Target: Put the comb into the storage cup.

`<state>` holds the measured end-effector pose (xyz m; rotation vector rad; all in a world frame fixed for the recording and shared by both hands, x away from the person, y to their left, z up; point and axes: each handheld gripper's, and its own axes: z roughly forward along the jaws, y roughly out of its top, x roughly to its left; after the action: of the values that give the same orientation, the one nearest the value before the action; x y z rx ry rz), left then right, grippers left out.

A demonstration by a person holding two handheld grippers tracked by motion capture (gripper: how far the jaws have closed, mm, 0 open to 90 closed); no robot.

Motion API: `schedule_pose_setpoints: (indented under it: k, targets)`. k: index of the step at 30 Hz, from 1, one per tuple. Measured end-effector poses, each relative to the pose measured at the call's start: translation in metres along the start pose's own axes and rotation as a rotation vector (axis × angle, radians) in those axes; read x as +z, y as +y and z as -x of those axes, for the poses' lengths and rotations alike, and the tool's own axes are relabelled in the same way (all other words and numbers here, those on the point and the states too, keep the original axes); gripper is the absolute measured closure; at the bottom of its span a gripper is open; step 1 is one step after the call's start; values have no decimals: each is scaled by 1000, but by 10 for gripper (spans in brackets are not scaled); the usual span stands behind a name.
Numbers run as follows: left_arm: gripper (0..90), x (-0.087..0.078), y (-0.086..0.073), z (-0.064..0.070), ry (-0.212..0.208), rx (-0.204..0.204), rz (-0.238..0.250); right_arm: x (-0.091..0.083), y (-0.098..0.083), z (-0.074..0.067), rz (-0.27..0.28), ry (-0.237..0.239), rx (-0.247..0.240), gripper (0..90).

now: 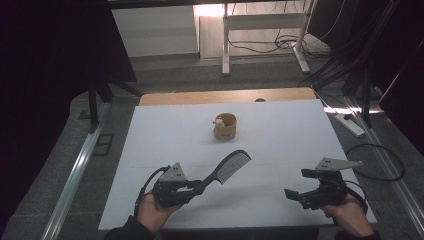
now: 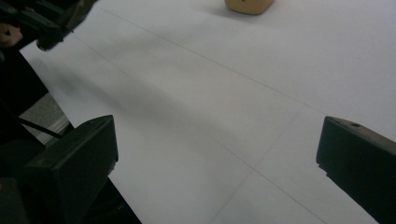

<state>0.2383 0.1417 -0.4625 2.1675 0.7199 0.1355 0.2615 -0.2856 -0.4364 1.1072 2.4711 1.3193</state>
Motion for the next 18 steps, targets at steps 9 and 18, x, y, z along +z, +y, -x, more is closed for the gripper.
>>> schedule_pose_setpoints:
  k: [9, 18]
  targets:
    - [723, 3, 1, 0, -10, 5, 0, 12, 11, -1, -26, 47, 31, 0]
    - [723, 6, 3, 1, -17, 14, -1, 18, 24, -2, -16, 81, 58, 0]
